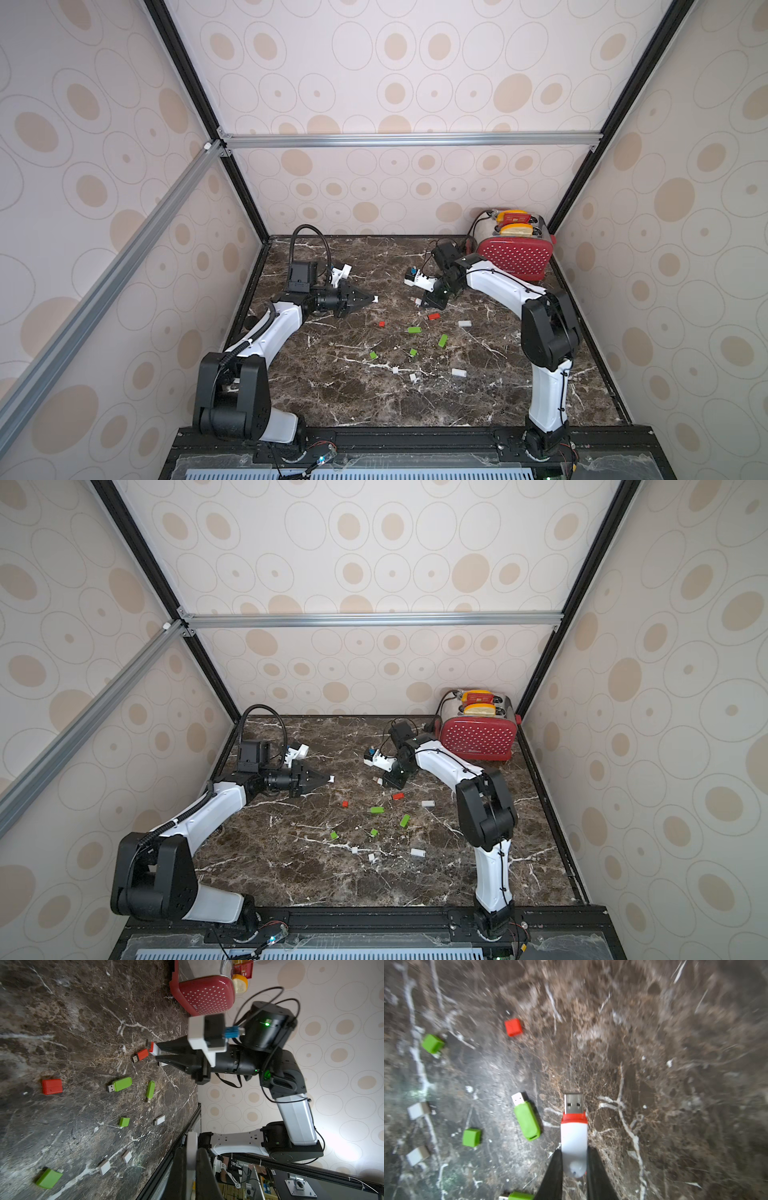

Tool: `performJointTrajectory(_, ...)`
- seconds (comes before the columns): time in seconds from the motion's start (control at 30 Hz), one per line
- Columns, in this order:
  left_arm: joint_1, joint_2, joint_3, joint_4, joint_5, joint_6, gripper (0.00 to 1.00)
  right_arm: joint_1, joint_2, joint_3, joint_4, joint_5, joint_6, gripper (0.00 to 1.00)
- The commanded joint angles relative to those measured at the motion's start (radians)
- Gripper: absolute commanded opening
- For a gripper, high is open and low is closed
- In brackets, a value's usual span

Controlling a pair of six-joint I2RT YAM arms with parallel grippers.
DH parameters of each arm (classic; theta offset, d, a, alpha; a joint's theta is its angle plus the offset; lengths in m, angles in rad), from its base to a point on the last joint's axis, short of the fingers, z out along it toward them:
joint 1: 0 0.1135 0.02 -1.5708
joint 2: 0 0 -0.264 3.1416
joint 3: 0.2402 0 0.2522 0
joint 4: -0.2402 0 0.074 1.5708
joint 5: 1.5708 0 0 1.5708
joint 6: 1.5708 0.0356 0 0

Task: Close the usb drive cover
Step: Pick up the USB drive from the center of the board, then close the cover of the USB drive.

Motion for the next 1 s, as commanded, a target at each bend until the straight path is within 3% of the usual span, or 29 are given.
performJointTrajectory(0.0, -0.002, 0.011, 0.016, 0.001, 0.026, 0.034, 0.0, 0.015, -0.083, -0.037, 0.027, -0.085, -0.016, 0.07)
performJointTrajectory(0.27, -0.046, 0.038, 0.029, 0.003, 0.056, 0.055, 0.0, 0.102, -0.195, -0.11, 0.051, -0.123, -0.107, 0.06)
performJointTrajectory(0.97, -0.113, 0.069, 0.029, 0.01, 0.038, 0.075, 0.0, 0.176, -0.236, -0.142, 0.105, -0.149, -0.077, 0.06)
